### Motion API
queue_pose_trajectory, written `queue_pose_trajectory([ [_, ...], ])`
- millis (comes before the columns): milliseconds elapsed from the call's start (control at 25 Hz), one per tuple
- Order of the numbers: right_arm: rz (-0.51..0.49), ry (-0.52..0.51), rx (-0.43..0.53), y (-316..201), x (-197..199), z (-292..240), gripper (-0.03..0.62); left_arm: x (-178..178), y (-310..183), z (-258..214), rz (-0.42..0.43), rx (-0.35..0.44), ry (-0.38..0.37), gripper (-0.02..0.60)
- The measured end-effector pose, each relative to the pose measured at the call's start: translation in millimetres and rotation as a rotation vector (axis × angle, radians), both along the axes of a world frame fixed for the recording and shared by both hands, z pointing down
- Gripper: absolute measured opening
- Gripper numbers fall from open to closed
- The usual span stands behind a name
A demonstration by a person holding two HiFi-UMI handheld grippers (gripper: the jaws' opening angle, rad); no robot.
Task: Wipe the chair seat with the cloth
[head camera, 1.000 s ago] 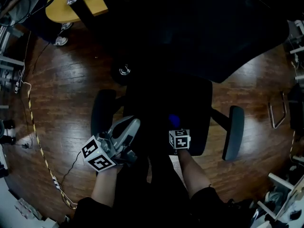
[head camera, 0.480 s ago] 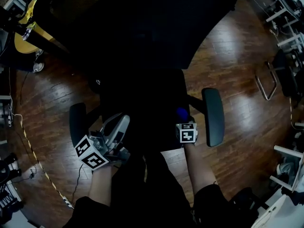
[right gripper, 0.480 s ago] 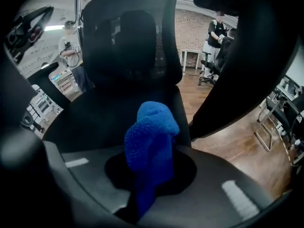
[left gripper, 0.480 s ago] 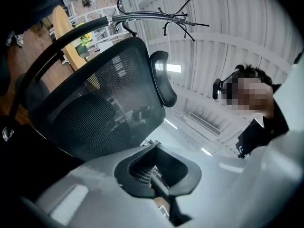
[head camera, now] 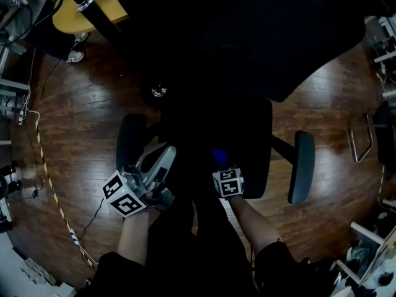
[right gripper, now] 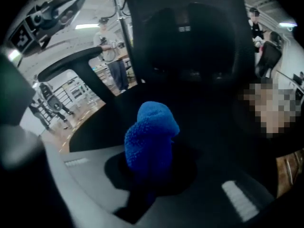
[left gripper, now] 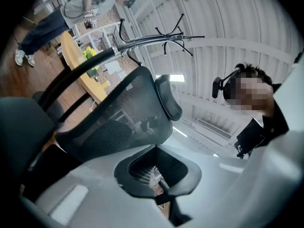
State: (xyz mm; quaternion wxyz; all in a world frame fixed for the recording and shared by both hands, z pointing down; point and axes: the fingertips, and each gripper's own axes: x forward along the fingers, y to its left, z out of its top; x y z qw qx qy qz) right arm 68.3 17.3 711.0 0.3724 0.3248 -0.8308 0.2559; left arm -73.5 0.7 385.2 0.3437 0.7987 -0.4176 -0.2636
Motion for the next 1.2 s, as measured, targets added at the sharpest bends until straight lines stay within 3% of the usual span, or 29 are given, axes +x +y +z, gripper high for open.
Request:
queue_pose_trajectory([
  [120, -0.117, -0.069, -0.063, 28.0, -67.2, 8.3, 0.035, -28.8, 16.2, 1.2, -0.087, -0.012, -0.017, -0.011],
  [320, -0.219, -0.14, -0.112, 70.1, -147.3, 9.4, 0.035, -80.1, 50.9, 4.8, -0.2, -0.022, -0.031, -0.011],
  [480, -0.254, -0.142, -0.151, 104.8, -175.3, 15.6, 0.035, -106.0, 78.4, 6.0, -0.255, -0.036, -0.039, -0.011],
  [680, -0.309, -0.128, -0.088, 111.0, -183.5, 19.5, 0.035, -114.6, 83.9, 15.6, -0.265, -0.052, -0.033, -0.011],
  [880, -0.266, -0.087, -0.093, 102.1, -146.8, 22.8, 0.035, -87.7, 65.2, 15.7, -0.186, -0.044, -0.023, -0.011],
  [1200, -0.06, 0.068, -0.07, 68.8, 3.9, 32.9, 0.035, -14.6, 15.4, 13.3, 0.023, -0.016, -0.009, -0.011],
])
